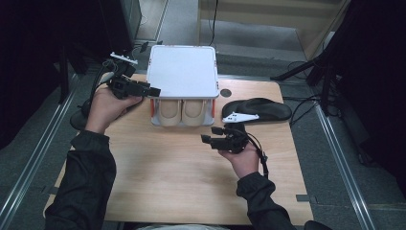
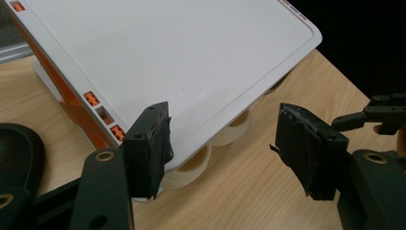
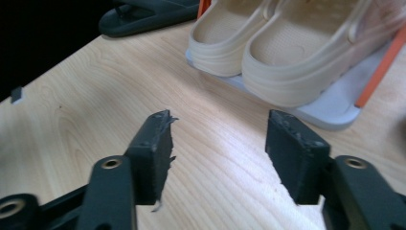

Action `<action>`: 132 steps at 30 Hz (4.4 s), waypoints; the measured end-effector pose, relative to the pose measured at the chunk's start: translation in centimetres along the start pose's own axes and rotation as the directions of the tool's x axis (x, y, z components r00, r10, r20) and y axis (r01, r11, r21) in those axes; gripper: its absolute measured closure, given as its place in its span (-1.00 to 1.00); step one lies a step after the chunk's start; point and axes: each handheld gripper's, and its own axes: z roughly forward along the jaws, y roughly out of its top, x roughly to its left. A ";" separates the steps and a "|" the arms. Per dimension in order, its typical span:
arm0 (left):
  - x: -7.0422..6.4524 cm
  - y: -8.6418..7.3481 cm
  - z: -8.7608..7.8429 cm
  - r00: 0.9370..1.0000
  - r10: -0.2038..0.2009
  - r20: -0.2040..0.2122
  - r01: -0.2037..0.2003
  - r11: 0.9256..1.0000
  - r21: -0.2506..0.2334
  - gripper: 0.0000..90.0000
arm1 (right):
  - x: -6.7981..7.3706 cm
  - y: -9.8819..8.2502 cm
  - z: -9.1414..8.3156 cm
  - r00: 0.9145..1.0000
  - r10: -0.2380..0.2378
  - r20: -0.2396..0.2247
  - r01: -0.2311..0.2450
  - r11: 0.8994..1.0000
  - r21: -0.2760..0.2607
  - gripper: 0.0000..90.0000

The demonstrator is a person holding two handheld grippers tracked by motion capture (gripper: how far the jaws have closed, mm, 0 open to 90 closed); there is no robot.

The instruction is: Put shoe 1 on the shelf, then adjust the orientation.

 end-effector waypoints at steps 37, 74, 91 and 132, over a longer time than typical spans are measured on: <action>3.9 -6.7 -4.1 0.974 -0.140 -0.178 0.125 0.988 -0.089 0.37 | -3.0 -3.4 -7.2 0.998 0.037 0.051 -0.034 0.998 -0.056 -0.21; 11.9 -7.6 4.4 0.904 -0.245 -0.351 0.230 0.969 -0.086 1.00 | -3.1 -6.2 -8.2 0.989 0.096 0.109 -0.092 0.995 -0.037 -0.18; 14.7 -8.5 6.4 0.867 -0.296 -0.401 0.297 0.953 -0.061 1.00 | -2.8 -6.4 -7.9 0.991 0.088 0.103 -0.087 0.996 -0.021 -0.17; 9.3 -13.3 2.6 0.928 -0.188 -0.322 0.229 0.969 0.092 1.00 | -3.8 -4.7 -6.5 0.995 0.075 0.069 -0.074 0.997 -0.021 -0.17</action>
